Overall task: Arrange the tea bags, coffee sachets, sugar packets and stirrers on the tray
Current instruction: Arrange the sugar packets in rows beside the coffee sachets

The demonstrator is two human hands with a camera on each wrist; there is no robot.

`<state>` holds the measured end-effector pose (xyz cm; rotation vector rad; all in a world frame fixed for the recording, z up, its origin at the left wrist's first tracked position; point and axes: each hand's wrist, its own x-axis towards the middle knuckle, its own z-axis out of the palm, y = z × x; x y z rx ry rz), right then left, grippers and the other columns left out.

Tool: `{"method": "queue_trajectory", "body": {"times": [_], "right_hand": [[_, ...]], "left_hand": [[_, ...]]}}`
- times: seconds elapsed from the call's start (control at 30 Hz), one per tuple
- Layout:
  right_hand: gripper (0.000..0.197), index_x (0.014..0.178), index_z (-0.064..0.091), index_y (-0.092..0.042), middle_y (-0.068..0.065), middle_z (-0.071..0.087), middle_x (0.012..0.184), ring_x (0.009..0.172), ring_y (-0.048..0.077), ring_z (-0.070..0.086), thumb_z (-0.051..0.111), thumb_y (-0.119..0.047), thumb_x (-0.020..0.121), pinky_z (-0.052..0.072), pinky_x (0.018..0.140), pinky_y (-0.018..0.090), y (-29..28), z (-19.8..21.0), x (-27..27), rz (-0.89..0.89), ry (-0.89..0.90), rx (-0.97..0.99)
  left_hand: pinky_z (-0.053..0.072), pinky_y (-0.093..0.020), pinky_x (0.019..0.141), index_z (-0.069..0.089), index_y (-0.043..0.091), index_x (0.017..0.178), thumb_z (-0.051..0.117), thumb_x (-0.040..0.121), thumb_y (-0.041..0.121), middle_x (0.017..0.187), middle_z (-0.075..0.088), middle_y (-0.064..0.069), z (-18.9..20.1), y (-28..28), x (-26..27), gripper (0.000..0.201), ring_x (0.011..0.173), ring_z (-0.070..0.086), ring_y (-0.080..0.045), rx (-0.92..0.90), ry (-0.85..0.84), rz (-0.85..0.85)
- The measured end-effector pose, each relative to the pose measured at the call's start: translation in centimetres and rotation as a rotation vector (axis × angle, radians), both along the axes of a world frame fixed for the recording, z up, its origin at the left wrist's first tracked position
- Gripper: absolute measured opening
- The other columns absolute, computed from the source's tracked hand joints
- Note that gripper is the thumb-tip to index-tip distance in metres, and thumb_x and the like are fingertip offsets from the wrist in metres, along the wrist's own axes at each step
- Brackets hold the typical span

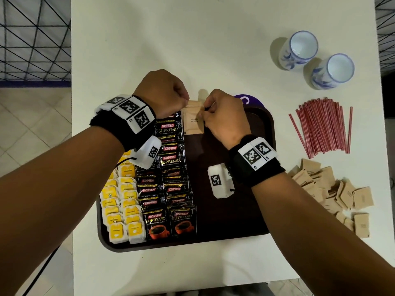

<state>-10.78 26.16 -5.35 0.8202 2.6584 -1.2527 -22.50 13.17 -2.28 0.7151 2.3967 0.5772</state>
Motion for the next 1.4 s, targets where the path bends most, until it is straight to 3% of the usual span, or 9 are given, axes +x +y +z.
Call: {"method": "queue_trajectory", "body": {"times": [0.2,0.33,0.5,0.67,0.77,1.07,1.2,1.33,1.4], "right_hand": [[0.012,0.090,0.065,-0.009,-0.008,0.061,0.072,0.070,0.011,0.060,0.072,-0.017,0.085,0.044,0.063,0.017,-1.2,1.8,0.8,-0.045,0.031,-0.025],[0.008,0.091,0.067,-0.020,-0.011,0.064,0.083,0.079,0.006,0.061,0.073,-0.023,0.088,0.042,0.070,0.007,2.5,2.7,9.1,-0.207,-0.043,0.050],[0.020,0.104,0.069,-0.017,0.001,0.065,0.103,0.084,0.017,0.064,0.072,-0.015,0.084,0.054,0.080,0.032,7.8,3.1,21.3,-0.364,-0.189,0.242],[0.035,0.114,0.062,-0.018,0.008,0.058,0.117,0.102,0.018,0.051,0.070,-0.014,0.080,0.047,0.079,0.029,10.4,1.8,26.7,-0.301,-0.333,0.308],[0.039,0.114,0.061,-0.021,0.010,0.055,0.116,0.101,0.025,0.055,0.072,-0.013,0.078,0.052,0.078,0.033,10.9,0.9,27.5,-0.283,-0.313,0.302],[0.018,0.105,0.064,-0.016,0.005,0.060,0.107,0.099,0.015,0.047,0.061,-0.016,0.088,0.038,0.077,0.026,10.8,0.3,27.1,-0.277,-0.178,0.273],[0.020,0.107,0.063,-0.014,0.005,0.061,0.108,0.098,0.021,0.056,0.060,-0.010,0.088,0.046,0.081,0.030,10.8,0.9,26.9,-0.290,-0.139,0.212],[0.021,0.099,0.058,-0.021,-0.005,0.068,0.092,0.079,0.001,0.062,0.067,-0.008,0.086,0.040,0.064,0.005,11.5,2.2,26.9,-0.339,-0.107,0.052],[0.023,0.099,0.059,-0.021,-0.013,0.066,0.086,0.074,-0.007,0.062,0.069,-0.005,0.087,0.042,0.063,0.003,12.1,2.8,26.8,-0.376,-0.097,-0.031]], "left_hand": [[0.036,-0.022,0.078,0.072,0.028,0.101,0.066,0.085,0.026,0.098,0.070,0.010,0.9,-2.1,-0.8,0.018,0.076,0.052,-0.004,0.012,0.119,0.004],[0.035,-0.023,0.078,0.069,0.032,0.098,0.065,0.084,0.026,0.094,0.066,0.015,2.2,0.2,2.2,0.015,0.079,0.051,-0.007,0.125,0.125,0.026],[0.044,-0.024,0.079,0.072,0.027,0.091,0.067,0.079,0.028,0.083,0.066,0.011,1.8,5.7,10.2,0.013,0.081,0.059,-0.014,0.172,0.078,-0.155],[0.048,-0.042,0.089,0.070,0.027,0.089,0.062,0.079,0.035,0.088,0.062,0.007,-0.2,8.9,17.7,0.016,0.090,0.058,-0.021,0.144,-0.021,-0.275],[0.049,-0.040,0.087,0.070,0.027,0.098,0.064,0.082,0.037,0.095,0.063,0.007,-0.8,11.1,20.7,0.020,0.093,0.057,-0.020,0.102,-0.024,-0.337],[0.048,-0.041,0.091,0.072,0.029,0.108,0.060,0.087,0.044,0.110,0.056,-0.003,-1.7,14.9,23.7,0.029,0.110,0.051,-0.023,0.042,-0.054,-0.300],[0.047,-0.042,0.090,0.072,0.029,0.103,0.064,0.085,0.040,0.102,0.054,0.001,-1.8,15.6,24.3,0.022,0.112,0.047,-0.023,0.027,-0.051,-0.319],[0.051,-0.037,0.082,0.072,0.028,0.090,0.069,0.083,0.034,0.083,0.057,0.010,-1.7,15.8,24.4,0.010,0.094,0.057,-0.017,0.090,-0.141,-0.270],[0.051,-0.026,0.075,0.072,0.024,0.088,0.072,0.082,0.030,0.081,0.064,0.011,-1.4,15.8,24.0,0.008,0.083,0.061,-0.011,0.153,-0.206,-0.215]]}}
